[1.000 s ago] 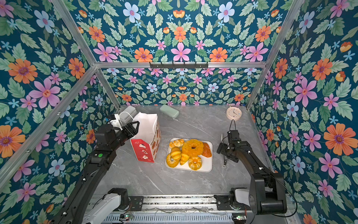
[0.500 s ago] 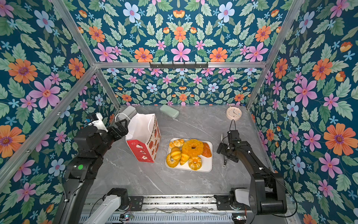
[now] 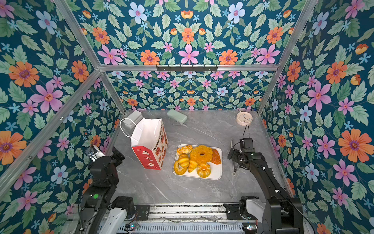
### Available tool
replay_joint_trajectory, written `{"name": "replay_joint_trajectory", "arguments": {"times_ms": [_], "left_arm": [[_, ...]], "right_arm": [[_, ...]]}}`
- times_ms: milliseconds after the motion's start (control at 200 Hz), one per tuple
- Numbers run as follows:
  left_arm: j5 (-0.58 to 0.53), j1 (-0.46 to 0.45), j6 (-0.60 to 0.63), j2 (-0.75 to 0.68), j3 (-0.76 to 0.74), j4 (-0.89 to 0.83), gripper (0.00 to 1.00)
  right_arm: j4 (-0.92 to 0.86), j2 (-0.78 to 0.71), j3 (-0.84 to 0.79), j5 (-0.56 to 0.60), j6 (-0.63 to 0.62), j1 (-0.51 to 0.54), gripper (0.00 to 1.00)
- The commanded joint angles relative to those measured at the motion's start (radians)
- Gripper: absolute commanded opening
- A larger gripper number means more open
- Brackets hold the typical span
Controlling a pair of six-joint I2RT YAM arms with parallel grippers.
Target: Take the fake bread out of the paper bag
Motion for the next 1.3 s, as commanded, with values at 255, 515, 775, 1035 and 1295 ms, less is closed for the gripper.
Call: {"name": "replay_joint_trajectory", "arguments": {"times_ms": [255,515,775,1035,1295], "left_arm": [[0.095,-0.001,0.214,0.257,-0.448,1.025,0.89],[0.207,0.001,0.335,0.658,-0.422,1.39,0.89],[0.262,0.021,0.364,0.985,-0.355,1.651,0.9],[0.339,0.061,0.367,1.193,-0.301,1.758,0.9],[0.372,0.073,0.371,1.206,-0.24,1.654,0.97]], "right_arm": [[0.115,-0.15,-0.066,0.002,-0.06,0.017,0.99],[0.177,-0.149,-0.097,0.034,-0.09,0.048,0.99],[0.253,-0.153,-0.09,0.188,-0.139,0.07,0.99],[0.531,-0.103,-0.127,0.305,-0.239,0.069,0.99],[1.044,0.1,-0.29,0.316,-0.405,0.068,0.99]]}}
